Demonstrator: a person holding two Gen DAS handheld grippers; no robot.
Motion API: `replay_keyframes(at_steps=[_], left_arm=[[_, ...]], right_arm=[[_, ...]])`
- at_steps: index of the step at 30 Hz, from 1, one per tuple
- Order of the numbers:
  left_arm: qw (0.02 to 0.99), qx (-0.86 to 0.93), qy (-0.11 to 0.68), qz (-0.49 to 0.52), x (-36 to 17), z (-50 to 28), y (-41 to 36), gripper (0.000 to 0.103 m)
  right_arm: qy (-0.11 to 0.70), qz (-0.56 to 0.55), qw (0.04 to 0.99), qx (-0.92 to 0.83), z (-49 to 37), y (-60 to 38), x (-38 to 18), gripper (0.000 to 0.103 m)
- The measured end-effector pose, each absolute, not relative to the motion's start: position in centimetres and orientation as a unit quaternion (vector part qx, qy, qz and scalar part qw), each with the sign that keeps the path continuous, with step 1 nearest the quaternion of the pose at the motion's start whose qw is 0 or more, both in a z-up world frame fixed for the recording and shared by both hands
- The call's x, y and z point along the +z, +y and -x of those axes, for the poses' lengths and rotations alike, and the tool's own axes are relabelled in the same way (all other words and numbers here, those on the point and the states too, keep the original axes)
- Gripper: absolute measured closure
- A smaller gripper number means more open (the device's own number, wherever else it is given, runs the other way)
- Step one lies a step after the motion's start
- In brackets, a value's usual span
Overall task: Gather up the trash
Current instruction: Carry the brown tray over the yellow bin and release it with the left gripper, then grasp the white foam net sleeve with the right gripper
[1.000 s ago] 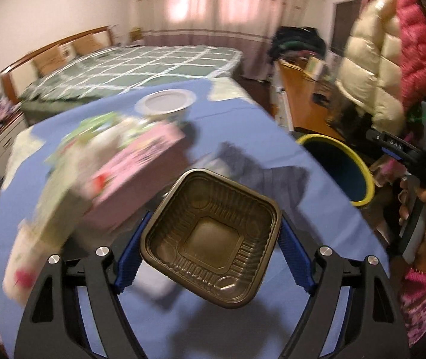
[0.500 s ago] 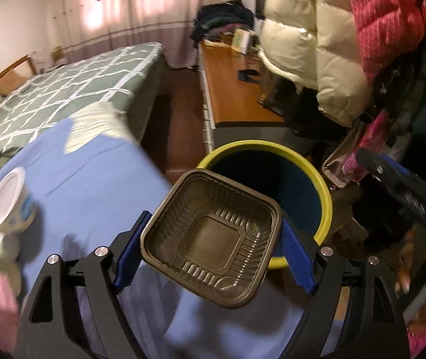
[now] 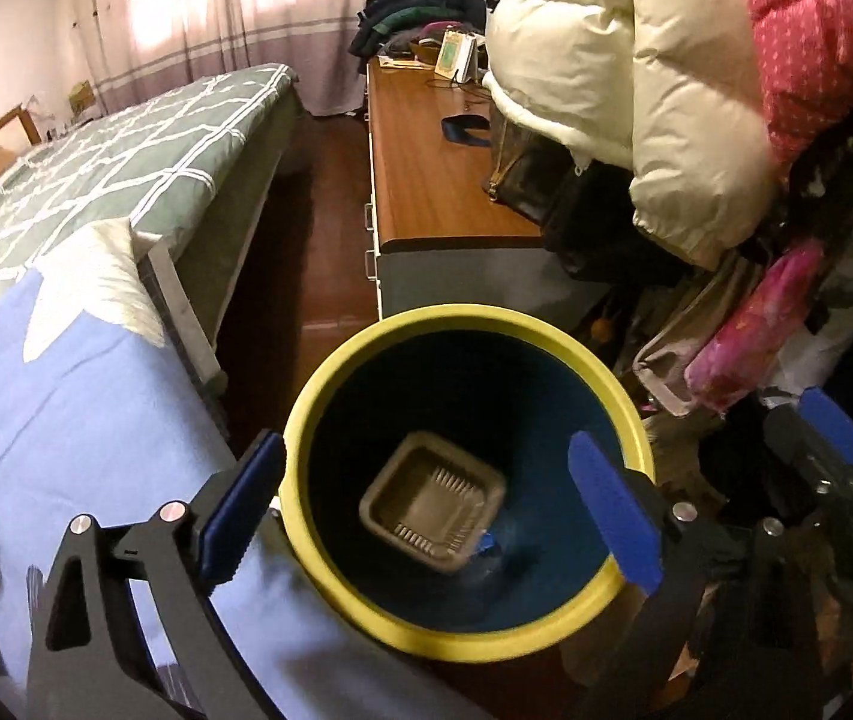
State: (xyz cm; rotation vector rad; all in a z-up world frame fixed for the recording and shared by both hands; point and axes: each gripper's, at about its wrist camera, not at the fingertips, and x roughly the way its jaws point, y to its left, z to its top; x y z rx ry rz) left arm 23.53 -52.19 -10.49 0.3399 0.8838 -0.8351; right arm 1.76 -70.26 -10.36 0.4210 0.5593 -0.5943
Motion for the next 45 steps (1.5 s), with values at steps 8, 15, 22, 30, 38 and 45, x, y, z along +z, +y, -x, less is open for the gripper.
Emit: replay_keyframes(at_steps=[8,15,22,30,38,45], left_arm=[[0.840,-0.363,0.386,-0.115,-6.6,-21.4,-43.1,0.006],[0.898,-0.280,0.334,-0.067,-2.3,-18.3,-29.9,0.005],[0.941,-0.150,0.302,-0.037,-0.4,-14.8,-16.7,0.005],[0.952,-0.042,0.303,0.011,-1.2,-11.7,-5.1,0.005],[0.954,-0.018,0.295,0.047,-1.8,-10.1,0.0,0.005],[0.952,-0.022,0.299,0.057,-2.2,-10.0,0.1,0.005]], right_arm=[[0.280,-0.196,0.906,-0.250,-2.8,-67.7,-10.3,0.034],[0.291,-0.176,0.921,-0.192,-4.7,-63.1,-9.8,0.034],[0.318,-0.140,0.933,-0.091,-7.7,-55.4,-9.9,0.033],[0.357,-0.097,0.927,0.059,-10.3,-44.9,-10.3,0.033],[0.380,-0.045,0.908,0.171,-10.9,-35.7,-10.5,0.033],[0.407,0.008,0.889,0.212,-13.2,-30.2,-11.9,0.033]])
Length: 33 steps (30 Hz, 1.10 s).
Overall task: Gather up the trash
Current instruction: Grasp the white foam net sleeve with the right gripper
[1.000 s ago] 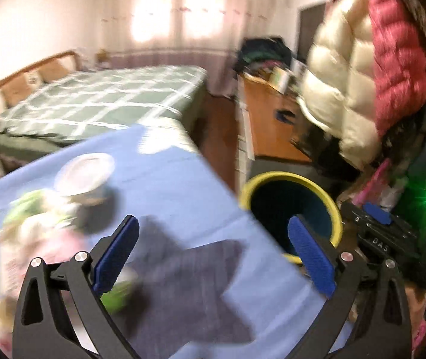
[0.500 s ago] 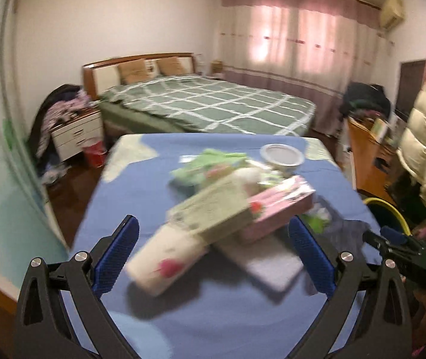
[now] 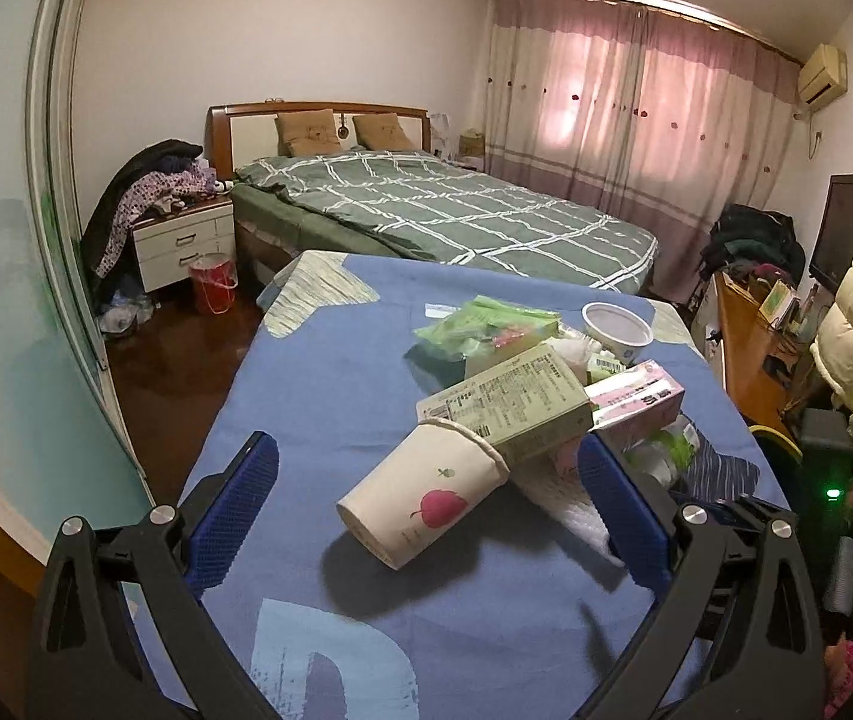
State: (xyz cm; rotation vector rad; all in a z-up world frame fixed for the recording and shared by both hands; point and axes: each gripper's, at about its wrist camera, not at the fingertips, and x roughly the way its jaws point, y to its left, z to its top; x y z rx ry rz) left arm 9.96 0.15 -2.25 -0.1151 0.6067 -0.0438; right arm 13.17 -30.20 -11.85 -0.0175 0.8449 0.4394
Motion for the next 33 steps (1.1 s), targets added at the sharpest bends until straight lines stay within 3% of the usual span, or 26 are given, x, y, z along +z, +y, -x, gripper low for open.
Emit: replay_keyframes(at_steps=[11,21,33], left_arm=[[0.950,-0.022,0.304,0.066,-2.9,-10.4,0.2,0.005],[0.949,-0.028,0.308,0.064,-3.5,-10.7,-0.6,0.005],[0.948,-0.029,0.310,0.064,-3.9,-10.8,-0.9,0.005]], right_arm=[[0.430,0.058,0.881,0.189,-16.4,-27.0,-13.8,0.032],[0.431,0.048,0.876,0.210,-15.2,-27.7,-13.8,0.074],[0.441,0.047,0.859,0.257,-10.8,-28.9,-13.5,0.075]])
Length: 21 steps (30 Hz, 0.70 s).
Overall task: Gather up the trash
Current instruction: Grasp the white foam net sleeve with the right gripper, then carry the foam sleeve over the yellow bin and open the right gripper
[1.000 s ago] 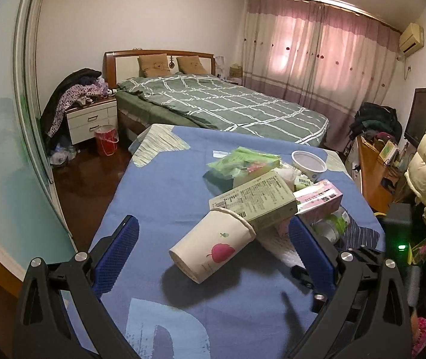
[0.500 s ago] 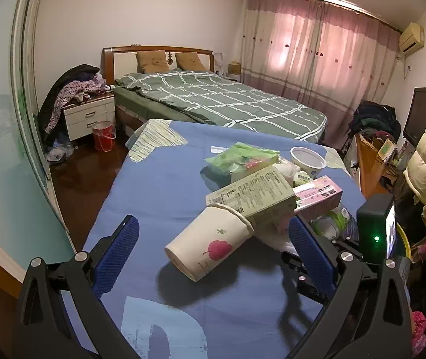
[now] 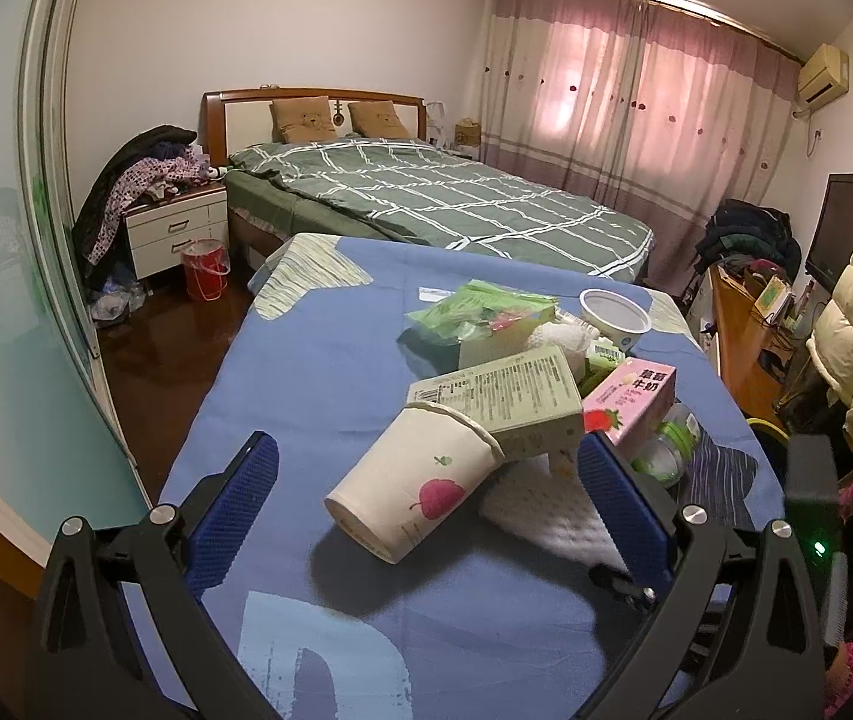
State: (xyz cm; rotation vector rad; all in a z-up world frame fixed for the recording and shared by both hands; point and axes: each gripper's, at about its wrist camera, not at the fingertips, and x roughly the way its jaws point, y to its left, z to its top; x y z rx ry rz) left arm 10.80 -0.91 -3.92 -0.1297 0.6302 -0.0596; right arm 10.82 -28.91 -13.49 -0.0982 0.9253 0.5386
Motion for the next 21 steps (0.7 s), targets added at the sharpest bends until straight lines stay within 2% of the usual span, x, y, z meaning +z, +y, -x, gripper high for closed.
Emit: replay_keyframes(at_steps=[21], left_arm=[[0.947,-0.043,0.313,0.057,-4.0,-10.6,-2.1,0.005]], right_arm=[[0.423,0.011,0.857,0.294,-6.6,-32.5,-9.9,0.075]])
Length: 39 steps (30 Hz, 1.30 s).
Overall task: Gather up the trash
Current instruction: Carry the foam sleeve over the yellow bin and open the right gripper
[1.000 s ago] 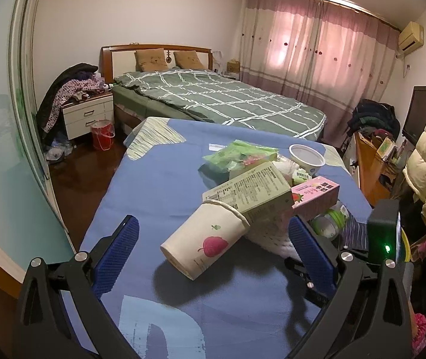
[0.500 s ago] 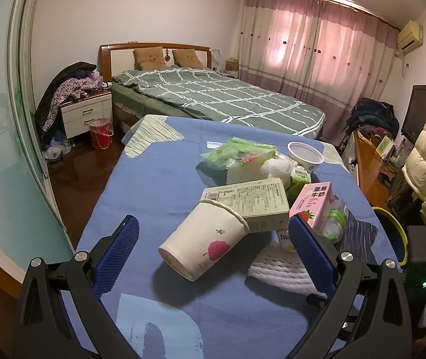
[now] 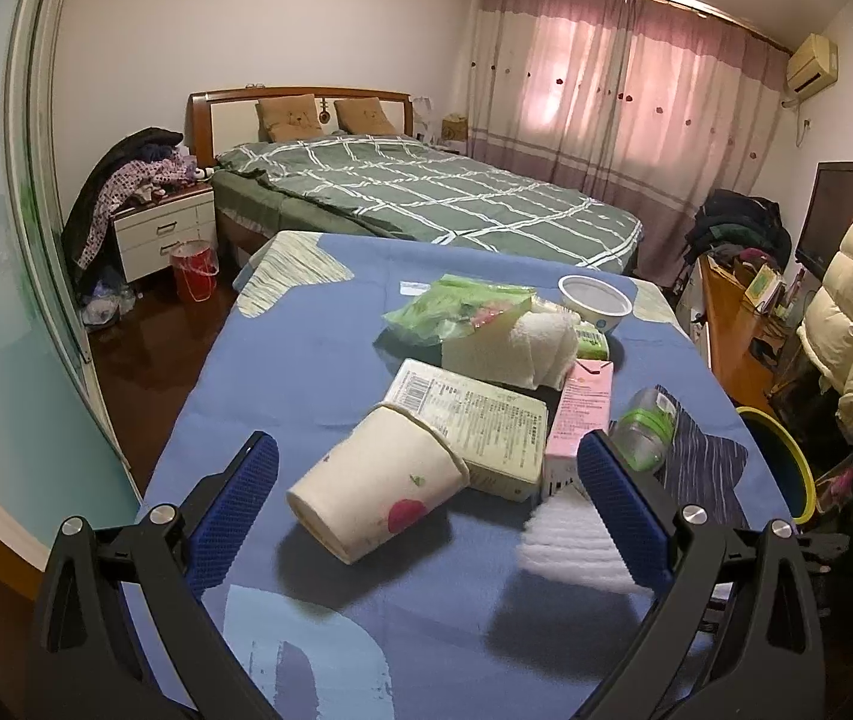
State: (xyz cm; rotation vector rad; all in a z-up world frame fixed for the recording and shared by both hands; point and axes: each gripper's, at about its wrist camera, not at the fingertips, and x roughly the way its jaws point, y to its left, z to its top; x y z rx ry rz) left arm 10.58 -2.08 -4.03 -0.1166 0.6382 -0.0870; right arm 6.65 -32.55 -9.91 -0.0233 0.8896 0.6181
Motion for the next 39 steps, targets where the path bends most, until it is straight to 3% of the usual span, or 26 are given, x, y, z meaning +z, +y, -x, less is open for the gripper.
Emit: replay_keyframes(at_steps=[20,28,39], left_arm=[[0.944,-0.054,0.320,0.051,-4.5,-10.7,-3.2,0.005],[0.942,-0.069,0.325,0.041,-4.7,-10.8,-4.3,0.005],[0.933,-0.095,0.347,0.025,-6.2,-11.8,-6.8,0.005]], right_arm=[[0.363,-0.072,0.903,0.218,-6.2,-40.8,-6.4,0.075],[0.321,-0.139,0.937,0.000,-8.2,-51.1,-6.7,0.075],[0.316,-0.236,0.893,-0.214,-11.2,-61.5,-12.2,0.073]])
